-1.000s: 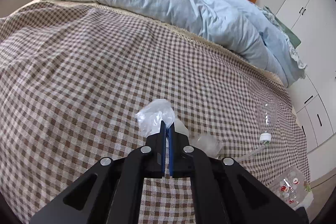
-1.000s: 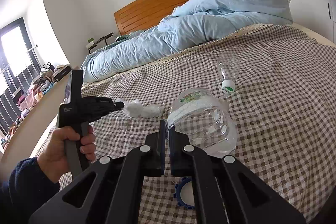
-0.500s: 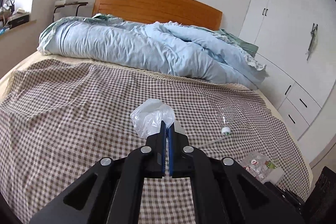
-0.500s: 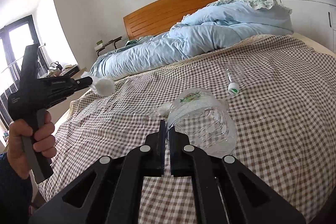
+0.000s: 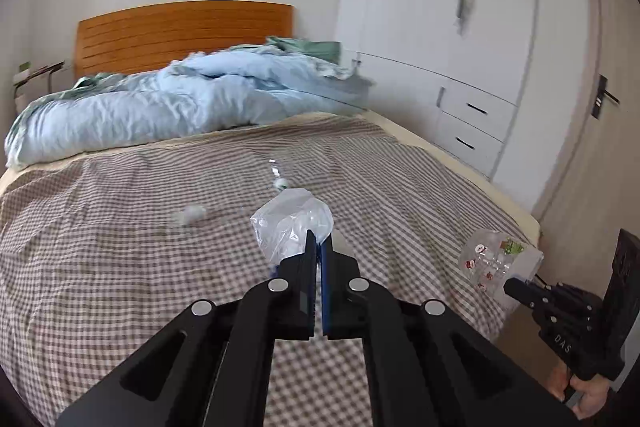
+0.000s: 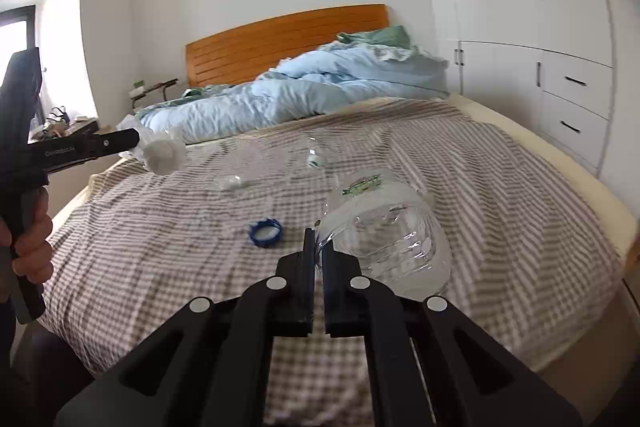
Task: Collect trash
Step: 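Carry the clear bottle and white bag with both grippers to the bin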
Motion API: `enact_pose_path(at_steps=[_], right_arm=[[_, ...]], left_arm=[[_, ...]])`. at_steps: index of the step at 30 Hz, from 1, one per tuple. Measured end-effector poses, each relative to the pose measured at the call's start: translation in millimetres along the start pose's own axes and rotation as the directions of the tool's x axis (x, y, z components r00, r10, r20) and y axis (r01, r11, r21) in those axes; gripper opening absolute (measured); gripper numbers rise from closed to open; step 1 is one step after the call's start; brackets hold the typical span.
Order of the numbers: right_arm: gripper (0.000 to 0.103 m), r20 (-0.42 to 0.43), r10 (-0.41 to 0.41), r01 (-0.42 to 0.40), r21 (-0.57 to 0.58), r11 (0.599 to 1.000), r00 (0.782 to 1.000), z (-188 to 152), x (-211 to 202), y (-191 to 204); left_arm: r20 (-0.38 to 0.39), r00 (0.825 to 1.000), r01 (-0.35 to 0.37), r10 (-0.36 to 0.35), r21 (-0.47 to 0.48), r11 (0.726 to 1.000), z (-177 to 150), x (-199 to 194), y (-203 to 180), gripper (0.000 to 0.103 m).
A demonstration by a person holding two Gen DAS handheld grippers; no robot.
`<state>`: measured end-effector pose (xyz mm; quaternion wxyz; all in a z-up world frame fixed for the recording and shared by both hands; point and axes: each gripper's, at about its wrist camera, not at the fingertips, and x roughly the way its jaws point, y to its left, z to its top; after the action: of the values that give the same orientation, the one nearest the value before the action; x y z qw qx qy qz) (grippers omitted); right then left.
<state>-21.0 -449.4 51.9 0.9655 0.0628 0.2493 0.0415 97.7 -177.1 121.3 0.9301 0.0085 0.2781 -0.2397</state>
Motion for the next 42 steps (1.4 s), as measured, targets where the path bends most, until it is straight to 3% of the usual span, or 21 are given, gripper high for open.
enact_pose_path(at_steps=[3,6,9,11,16,21,24,28,32,33,34,35,37,42], right_arm=[[0.003,-0.054,-0.107,0.108,0.009,0.994,0.993,-35,-33,-37],[0.003,-0.161,-0.193,0.199,0.021,0.980,0.968,-79,-46,-68],[0.003,-0.282,-0.219,0.255,0.097,0.962,0.934,-130,-52,-101],[0.003,-0.359,-0.226,0.293,0.144,0.945,0.905,-165,-53,-121],[0.003,-0.529,-0.181,0.334,0.208,0.919,0.829,-249,-36,-145],[0.003,-0.663,-0.126,0.390,0.268,0.881,0.738,-321,-13,-170],[0.003,-0.706,-0.016,0.346,0.328,0.879,0.708,-353,0,-169],[0.003,-0.710,0.090,0.299,0.404,0.864,0.698,-378,15,-165],[0.009,-0.703,0.118,0.320,0.459,0.829,0.701,-387,19,-171],[0.032,-0.698,0.139,0.301,0.468,0.831,0.702,-387,17,-172],[0.069,-0.693,0.147,0.285,0.467,0.837,0.705,-384,14,-171],[0.075,-0.682,0.145,0.275,0.468,0.840,0.717,-378,12,-171],[0.075,-0.655,0.147,0.261,0.482,0.836,0.741,-368,-1,-171],[0.075,-0.612,0.051,0.323,0.484,0.813,0.790,-334,-48,-188]], left_arm=[[-0.051,0.991,0.130,-0.127,0.064,0.989,-18,10,-55,0.000],[-0.107,0.970,0.228,-0.217,0.105,0.968,-41,25,-105,0.000],[-0.189,0.934,0.325,-0.302,0.101,0.940,-66,46,-150,0.000],[-0.264,0.897,0.390,-0.353,0.102,0.915,-88,60,-180,0.000],[-0.387,0.833,0.456,-0.395,0.079,0.886,-138,87,-227,0.000],[-0.464,0.793,0.469,-0.395,0.052,0.881,-173,104,-248,0.000],[-0.497,0.775,0.477,-0.391,0.054,0.877,-187,109,-258,0.000],[-0.532,0.748,0.481,-0.396,0.024,0.876,-199,121,-265,0.000],[-0.590,0.700,0.489,-0.402,-0.013,0.872,-219,133,-277,0.000],[-0.602,0.691,0.493,-0.400,-0.013,0.870,-225,135,-281,0.000],[-0.614,0.683,0.491,-0.396,-0.015,0.871,-229,137,-284,0.000],[-0.625,0.673,0.493,-0.395,-0.018,0.870,-235,139,-288,0.000],[-0.647,0.652,0.494,-0.394,-0.031,0.869,-244,143,-292,0.000],[-0.712,0.599,0.482,-0.366,-0.045,0.875,-270,156,-303,0.000]])
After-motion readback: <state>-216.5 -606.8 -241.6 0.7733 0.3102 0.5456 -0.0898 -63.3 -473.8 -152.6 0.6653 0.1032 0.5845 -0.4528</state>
